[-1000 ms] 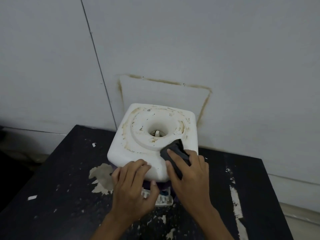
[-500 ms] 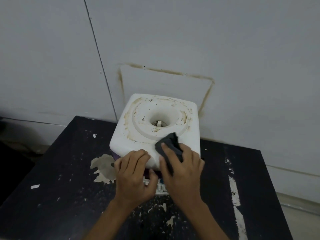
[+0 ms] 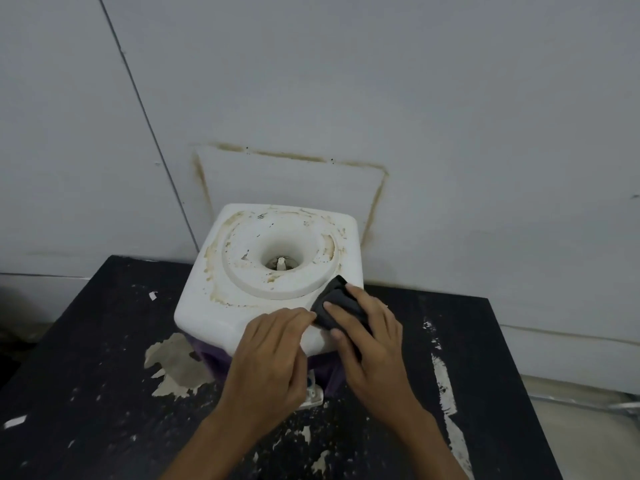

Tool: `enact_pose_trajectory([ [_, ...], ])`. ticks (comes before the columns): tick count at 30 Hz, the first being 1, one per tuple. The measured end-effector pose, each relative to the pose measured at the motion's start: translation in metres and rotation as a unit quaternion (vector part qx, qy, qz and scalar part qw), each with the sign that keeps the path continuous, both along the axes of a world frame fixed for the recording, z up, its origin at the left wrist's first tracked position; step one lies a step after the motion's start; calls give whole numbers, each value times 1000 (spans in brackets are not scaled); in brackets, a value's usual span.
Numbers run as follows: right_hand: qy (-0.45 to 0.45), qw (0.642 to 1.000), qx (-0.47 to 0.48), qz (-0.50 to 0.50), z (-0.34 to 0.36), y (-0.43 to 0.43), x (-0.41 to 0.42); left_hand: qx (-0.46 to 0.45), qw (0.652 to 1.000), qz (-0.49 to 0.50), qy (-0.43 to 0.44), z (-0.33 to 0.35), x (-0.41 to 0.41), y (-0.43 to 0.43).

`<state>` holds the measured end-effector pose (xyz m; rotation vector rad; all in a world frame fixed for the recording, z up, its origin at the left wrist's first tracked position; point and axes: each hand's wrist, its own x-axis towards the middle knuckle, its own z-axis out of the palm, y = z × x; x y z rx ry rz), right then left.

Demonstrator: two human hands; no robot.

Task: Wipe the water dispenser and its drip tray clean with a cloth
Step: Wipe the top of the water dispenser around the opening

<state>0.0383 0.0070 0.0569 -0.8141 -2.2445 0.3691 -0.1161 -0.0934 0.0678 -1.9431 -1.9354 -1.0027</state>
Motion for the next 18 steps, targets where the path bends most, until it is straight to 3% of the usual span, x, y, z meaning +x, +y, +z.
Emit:
enact_pose_trajectory([
  [6,79,985,-146,-37,6,12,-12,-13,999,35,39,1,8,-1],
  [11,50,995,-76,39,-3,14,4,-4,998,41,53,-5,10,-3],
  [15,89,983,-157,-19,2,38,-4,24,997,54,47,-12,11,-1],
  [18,83,987,-137,-4,7,36,-11,38,996,57,50,-16,14,-2],
])
